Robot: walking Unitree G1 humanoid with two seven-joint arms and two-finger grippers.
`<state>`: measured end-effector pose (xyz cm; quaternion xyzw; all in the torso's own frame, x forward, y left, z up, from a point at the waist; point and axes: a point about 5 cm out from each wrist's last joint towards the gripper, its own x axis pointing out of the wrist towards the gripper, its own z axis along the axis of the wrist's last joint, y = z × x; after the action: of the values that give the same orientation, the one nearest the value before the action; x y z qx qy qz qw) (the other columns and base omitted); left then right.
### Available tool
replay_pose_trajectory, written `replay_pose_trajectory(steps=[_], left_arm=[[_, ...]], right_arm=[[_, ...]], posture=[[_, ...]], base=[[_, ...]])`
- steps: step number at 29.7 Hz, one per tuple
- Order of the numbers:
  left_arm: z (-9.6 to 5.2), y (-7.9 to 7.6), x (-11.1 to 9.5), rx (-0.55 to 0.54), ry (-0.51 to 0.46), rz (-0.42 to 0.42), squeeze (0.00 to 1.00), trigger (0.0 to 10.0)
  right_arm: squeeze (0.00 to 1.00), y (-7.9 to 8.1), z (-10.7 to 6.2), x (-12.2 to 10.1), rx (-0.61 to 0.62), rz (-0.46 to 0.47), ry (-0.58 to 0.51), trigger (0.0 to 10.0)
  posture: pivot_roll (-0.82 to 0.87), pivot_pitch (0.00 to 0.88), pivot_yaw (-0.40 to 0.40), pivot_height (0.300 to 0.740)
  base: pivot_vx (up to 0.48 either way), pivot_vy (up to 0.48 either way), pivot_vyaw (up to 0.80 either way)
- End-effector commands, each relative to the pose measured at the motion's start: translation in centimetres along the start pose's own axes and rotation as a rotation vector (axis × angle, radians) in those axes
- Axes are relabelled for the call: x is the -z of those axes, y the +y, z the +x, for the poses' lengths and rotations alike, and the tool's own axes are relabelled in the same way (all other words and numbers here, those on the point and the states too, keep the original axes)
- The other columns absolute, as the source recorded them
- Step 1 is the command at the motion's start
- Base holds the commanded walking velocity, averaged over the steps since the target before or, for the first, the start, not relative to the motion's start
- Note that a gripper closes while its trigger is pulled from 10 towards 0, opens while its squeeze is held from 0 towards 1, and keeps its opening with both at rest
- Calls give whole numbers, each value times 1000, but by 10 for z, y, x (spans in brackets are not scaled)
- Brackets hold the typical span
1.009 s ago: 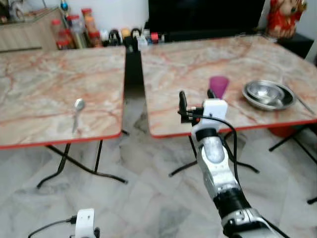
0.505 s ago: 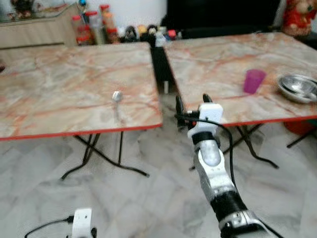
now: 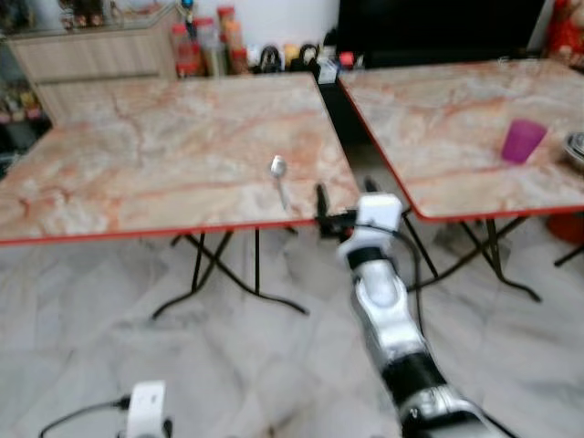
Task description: Setting the table
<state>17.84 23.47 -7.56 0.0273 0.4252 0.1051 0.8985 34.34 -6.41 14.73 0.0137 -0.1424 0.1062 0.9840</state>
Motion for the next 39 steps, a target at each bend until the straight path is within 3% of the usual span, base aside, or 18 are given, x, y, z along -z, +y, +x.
replay_pose_trajectory(steps=[1,8,14,39], left_arm=[[0,-5,0,12,6,5,0,10000],[1,-6,-4,16,-3,12,0,10000],[1,-8,-4,32,1,8,0,10000],[2,-4,-11,-14,-34,-23,0,10000]], right_arm=[[0,-10,1,-1,21,-12,-5,10000],[0,-15,0,2,34,-2,11,10000],[0,-20,3,2,58,24,21,10000],[0,-19,4,3,40,27,34,10000]], posture=[[4,0,54,693],[8,0,54,698],[10,0,55,740],[35,0,40,740]], base=[[0,379,0],[0,54,0],[0,0,0],[43,0,0]])
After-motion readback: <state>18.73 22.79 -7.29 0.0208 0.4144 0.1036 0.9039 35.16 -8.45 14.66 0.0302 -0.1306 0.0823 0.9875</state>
